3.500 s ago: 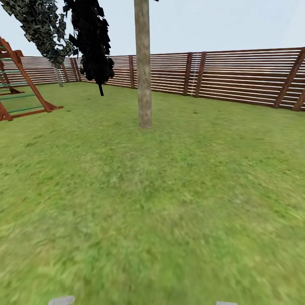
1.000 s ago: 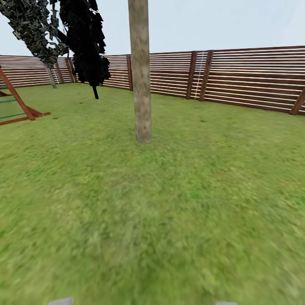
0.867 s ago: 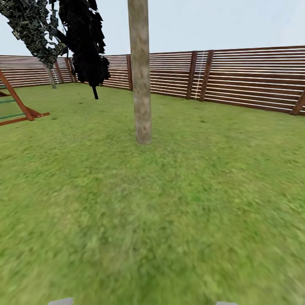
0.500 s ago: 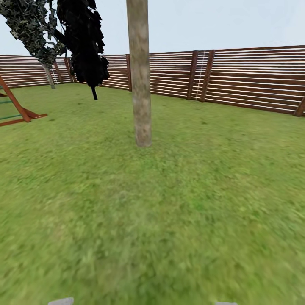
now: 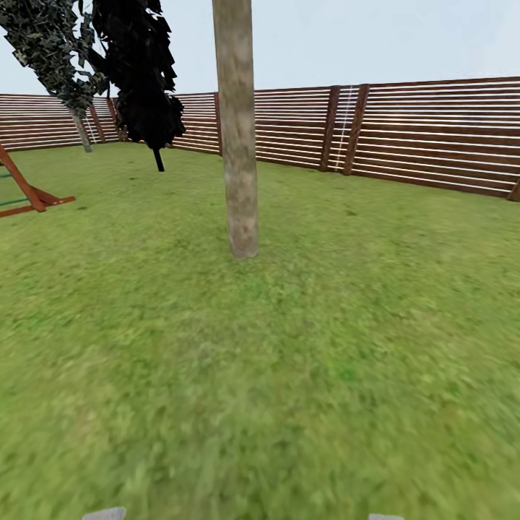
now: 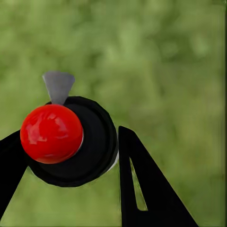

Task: In the garden, pick up the pesticide atomizer on the floor and spray pesticide onto both trees until each tree trunk is fully covered.

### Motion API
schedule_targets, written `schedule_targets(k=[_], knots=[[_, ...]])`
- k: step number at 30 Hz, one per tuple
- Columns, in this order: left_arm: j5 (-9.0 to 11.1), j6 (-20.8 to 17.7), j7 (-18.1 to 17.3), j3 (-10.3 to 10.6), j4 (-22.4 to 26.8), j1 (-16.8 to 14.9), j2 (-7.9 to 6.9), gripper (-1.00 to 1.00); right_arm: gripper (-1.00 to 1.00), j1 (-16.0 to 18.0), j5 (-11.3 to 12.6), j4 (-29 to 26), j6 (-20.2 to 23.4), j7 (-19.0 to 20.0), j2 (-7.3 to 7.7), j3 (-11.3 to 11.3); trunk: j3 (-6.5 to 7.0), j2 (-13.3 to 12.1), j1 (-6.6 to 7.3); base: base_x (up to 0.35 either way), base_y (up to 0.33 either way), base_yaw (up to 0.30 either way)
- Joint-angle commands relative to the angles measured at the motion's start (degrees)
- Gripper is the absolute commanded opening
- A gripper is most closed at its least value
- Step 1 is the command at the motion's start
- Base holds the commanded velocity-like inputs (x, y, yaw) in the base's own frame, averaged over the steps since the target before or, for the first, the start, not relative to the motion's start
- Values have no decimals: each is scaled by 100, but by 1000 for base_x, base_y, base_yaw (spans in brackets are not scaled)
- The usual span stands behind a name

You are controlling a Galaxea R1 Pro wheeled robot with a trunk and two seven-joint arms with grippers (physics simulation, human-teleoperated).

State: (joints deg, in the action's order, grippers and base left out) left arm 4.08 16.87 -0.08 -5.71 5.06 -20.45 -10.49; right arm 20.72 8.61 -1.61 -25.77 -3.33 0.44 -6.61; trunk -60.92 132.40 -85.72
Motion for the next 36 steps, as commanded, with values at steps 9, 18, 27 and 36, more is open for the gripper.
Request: schedule_targets(k=[9, 18, 27, 36], knots=[[40, 18, -7, -9, -5, -3, -5, -100, 100, 3, 53, 3, -15, -10, 0, -51, -5, 1, -3, 337, 0, 0], [40, 14, -9, -9, -5, -3, 3, -100, 100, 3, 53, 3, -15, -12, 0, -51, -5, 1, -3, 337, 0, 0], [40, 13, -10, -9, -5, -3, 3, -100, 100, 3, 53, 3, -15, -12, 0, -51, -5, 1, -3, 337, 0, 0], [40, 18, -10, -9, -5, -3, 3, -100, 100, 3, 53, 3, -15, -10, 0, -51, -5, 1, -3, 337, 0, 0]])
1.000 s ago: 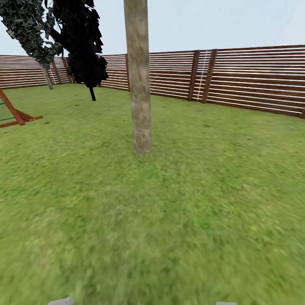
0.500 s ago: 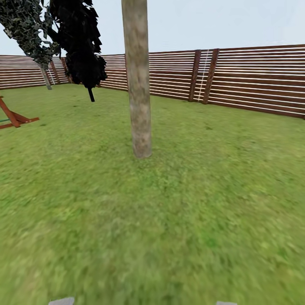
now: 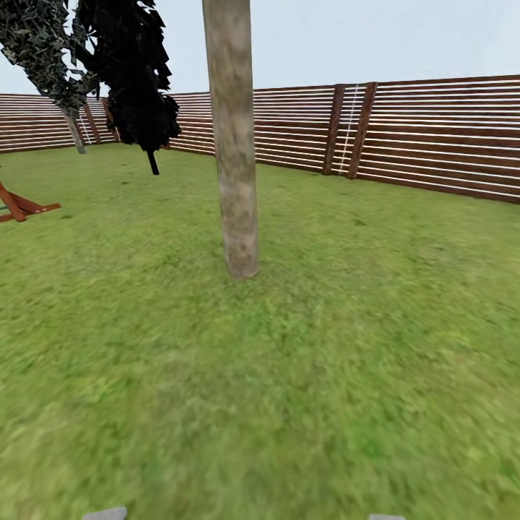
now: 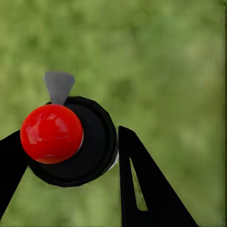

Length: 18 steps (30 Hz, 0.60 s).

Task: In the garden, pick up the pesticide atomizer on the floor and spray pesticide onto both trees until each tree trunk is fully covered.

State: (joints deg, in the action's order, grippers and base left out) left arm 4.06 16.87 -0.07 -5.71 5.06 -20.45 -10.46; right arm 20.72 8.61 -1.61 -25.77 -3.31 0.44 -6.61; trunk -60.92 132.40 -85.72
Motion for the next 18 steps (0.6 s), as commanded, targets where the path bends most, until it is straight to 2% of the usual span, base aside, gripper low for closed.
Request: schedule_targets(k=[1, 18], knots=[[42, 18, -10, -9, -5, -3, 0, -100, 100, 3, 53, 3, -15, -11, 0, -51, -5, 2, -3, 337, 0, 0], [42, 18, -10, -9, -3, -3, 0, -100, 100, 3, 53, 3, -15, -11, 0, -51, -5, 2, -3, 337, 0, 0]])
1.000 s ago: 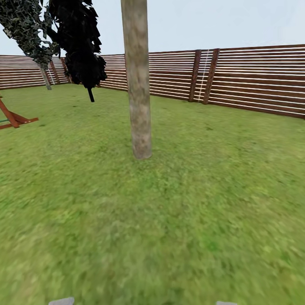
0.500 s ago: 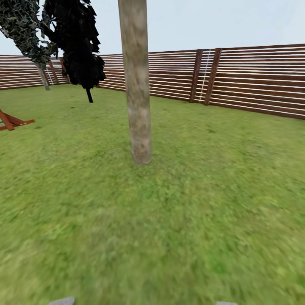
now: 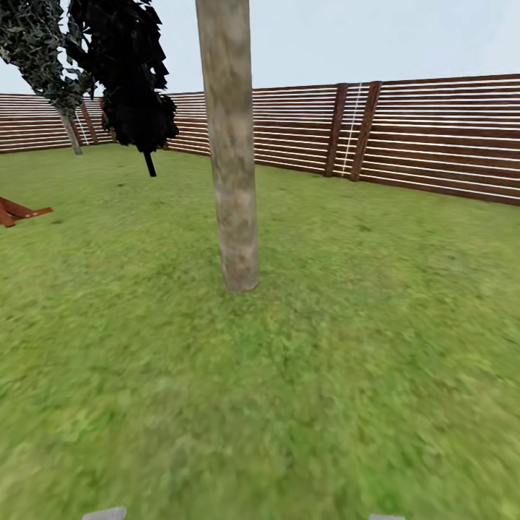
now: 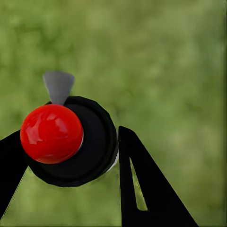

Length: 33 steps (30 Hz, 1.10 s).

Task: In the garden, pick up the pesticide atomizer on the floor and spray pesticide onto both trees until each tree trunk is fully covered.

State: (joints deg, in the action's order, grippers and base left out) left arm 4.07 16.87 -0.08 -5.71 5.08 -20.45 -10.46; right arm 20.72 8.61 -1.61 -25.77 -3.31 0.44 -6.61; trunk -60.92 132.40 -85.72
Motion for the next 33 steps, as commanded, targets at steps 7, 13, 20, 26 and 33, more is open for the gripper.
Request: schedule_targets(k=[7, 13, 20, 26, 33], knots=[[42, 18, -10, -9, 0, -3, -5, -100, 100, 3, 53, 3, -15, -12, 0, -51, -5, 2, -3, 337, 0, 0], [42, 18, -10, -9, 2, -3, -5, -100, 100, 3, 53, 3, -15, -12, 0, -51, -5, 2, -3, 337, 0, 0], [46, 18, -10, -9, 2, -3, 0, -100, 100, 3, 53, 3, -15, -13, 0, -51, -5, 2, -3, 272, 0, 0], [48, 14, -10, -9, 2, -3, 0, -100, 100, 3, 74, -253, -92, -20, 85, -8, -5, 2, -3, 28, 0, 0], [58, 9, 16, -15, 2, -3, 7, -100, 100, 3, 36, -629, -130, 0, 172, -82, -7, 2, -3, 0, 0, 0]])
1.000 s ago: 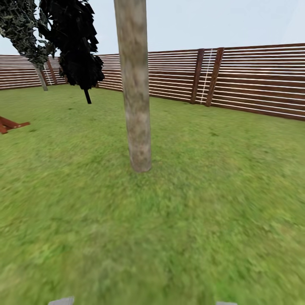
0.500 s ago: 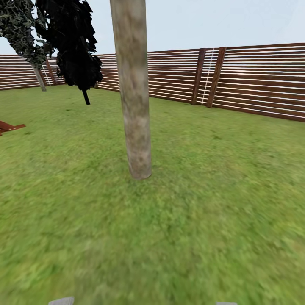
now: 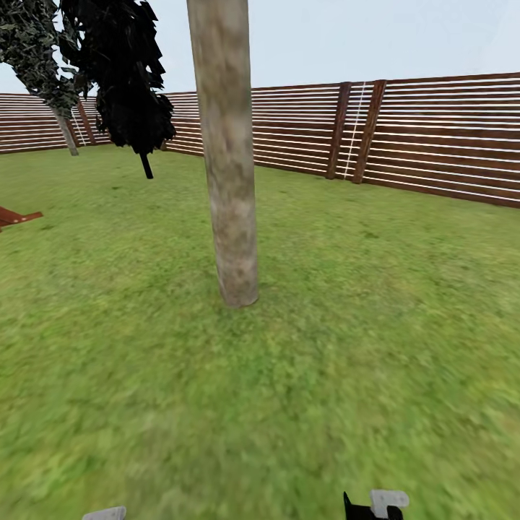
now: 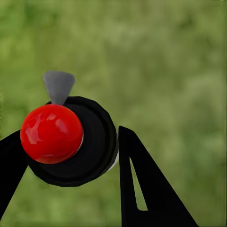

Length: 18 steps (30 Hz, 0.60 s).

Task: In the garden, pick up the pesticide atomizer on the floor and spray pesticide onto both trees until each tree trunk is fully covered.

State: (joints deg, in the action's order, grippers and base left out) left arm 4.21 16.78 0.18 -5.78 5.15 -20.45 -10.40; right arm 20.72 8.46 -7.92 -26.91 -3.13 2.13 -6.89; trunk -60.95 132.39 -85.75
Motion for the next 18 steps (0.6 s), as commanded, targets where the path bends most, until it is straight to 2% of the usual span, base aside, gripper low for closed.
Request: schedule_targets(k=[1, 6, 18], knots=[[45, 15, -3, -10, -5, -3, 2, -100, 100, 3, 44, 8, -16, -15, 19, -57, -4, 2, 1, 30, 0, 0], [45, 10, 0, -11, -5, -3, 3, -100, 100, 3, 33, 19, -9, -12, 142, -58, -4, 2, 1, 286, 0, 0], [45, 9, 0, -11, -5, -3, 5, -100, 100, 3, 51, 10, -16, -6, 147, -55, -4, 2, 1, 338, -8, 0]])
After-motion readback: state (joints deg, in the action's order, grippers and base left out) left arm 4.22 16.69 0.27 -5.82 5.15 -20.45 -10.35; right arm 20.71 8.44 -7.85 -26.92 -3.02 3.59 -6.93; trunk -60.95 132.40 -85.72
